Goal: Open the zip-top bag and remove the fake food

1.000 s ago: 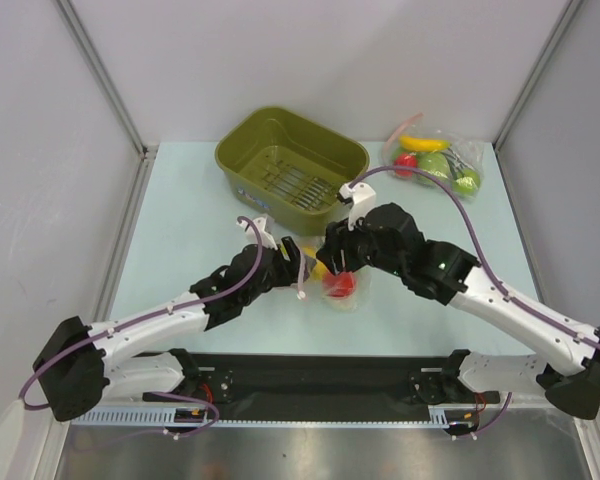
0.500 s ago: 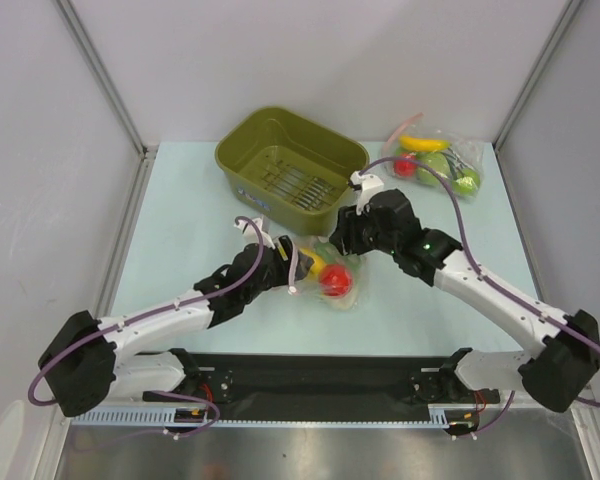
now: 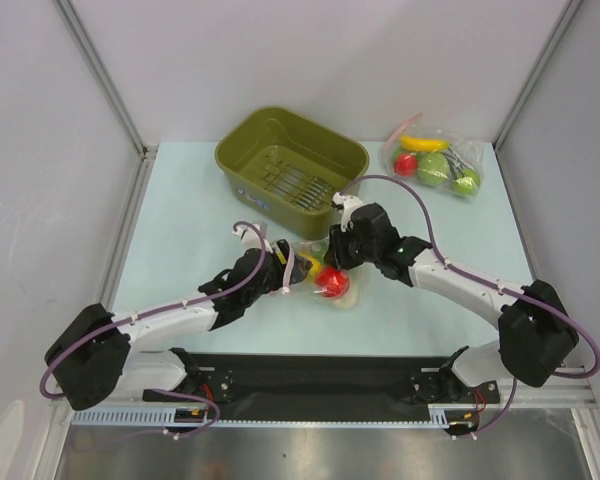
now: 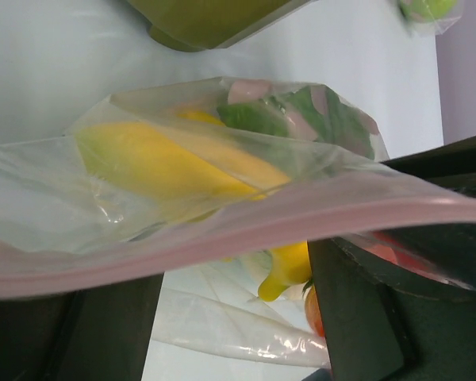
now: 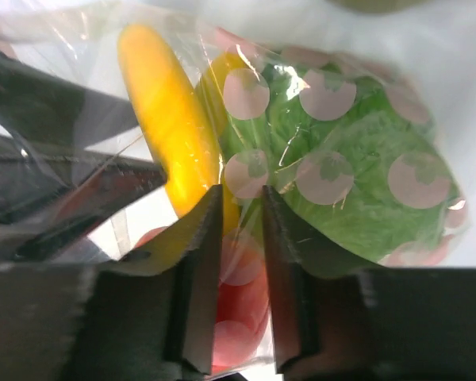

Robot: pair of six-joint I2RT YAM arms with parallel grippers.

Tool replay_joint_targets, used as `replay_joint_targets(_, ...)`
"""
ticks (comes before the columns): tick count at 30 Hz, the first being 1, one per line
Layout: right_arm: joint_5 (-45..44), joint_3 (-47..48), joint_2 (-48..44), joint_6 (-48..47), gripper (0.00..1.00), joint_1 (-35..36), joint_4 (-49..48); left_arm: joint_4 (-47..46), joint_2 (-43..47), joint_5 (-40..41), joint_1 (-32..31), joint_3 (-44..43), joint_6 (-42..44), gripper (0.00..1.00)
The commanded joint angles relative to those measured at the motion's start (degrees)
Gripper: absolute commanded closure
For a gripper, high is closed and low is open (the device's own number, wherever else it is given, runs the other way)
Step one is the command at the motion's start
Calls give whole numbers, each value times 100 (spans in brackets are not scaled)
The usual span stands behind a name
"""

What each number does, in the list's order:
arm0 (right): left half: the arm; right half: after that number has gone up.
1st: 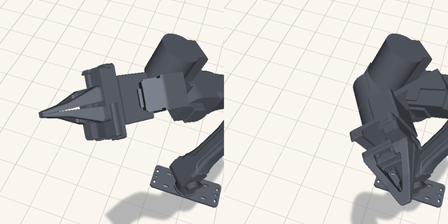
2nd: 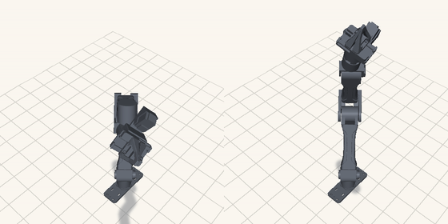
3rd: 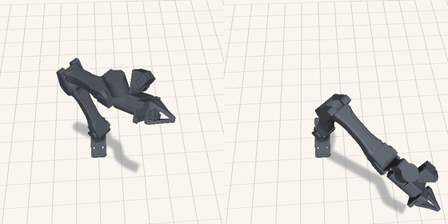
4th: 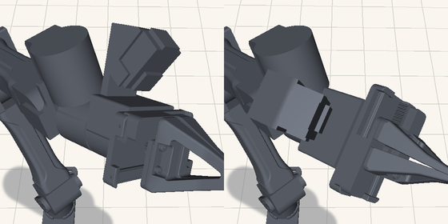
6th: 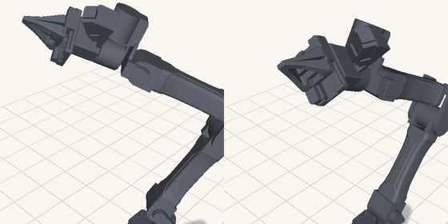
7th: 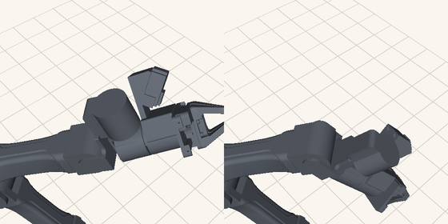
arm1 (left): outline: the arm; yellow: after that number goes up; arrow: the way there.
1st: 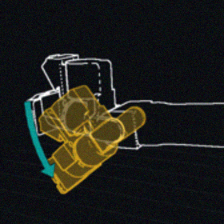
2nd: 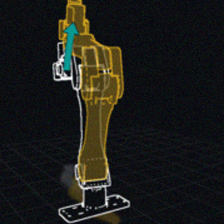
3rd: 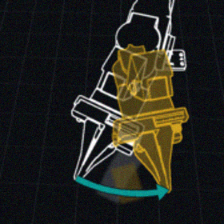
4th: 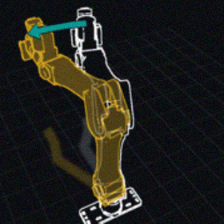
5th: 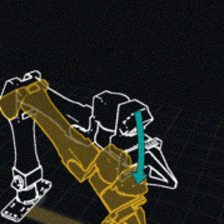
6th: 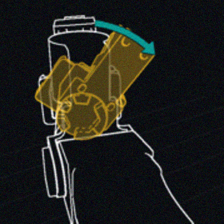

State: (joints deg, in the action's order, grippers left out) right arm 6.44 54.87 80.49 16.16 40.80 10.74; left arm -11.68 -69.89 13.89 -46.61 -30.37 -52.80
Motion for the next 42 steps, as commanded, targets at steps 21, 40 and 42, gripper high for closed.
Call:
replay_joint_targets(21,393,-609,-200,308,89,429,-477,-1291,-930,-308,187,260,-785,22)
replay_joint_targets(40,-230,-890,-982,265,88,-237,146,-1056,-562,-976,345,391,-609,91)
replay_joint_targets(42,-257,-969,-1149,125,88,-396,313,-802,-246,-1089,407,400,-460,90)
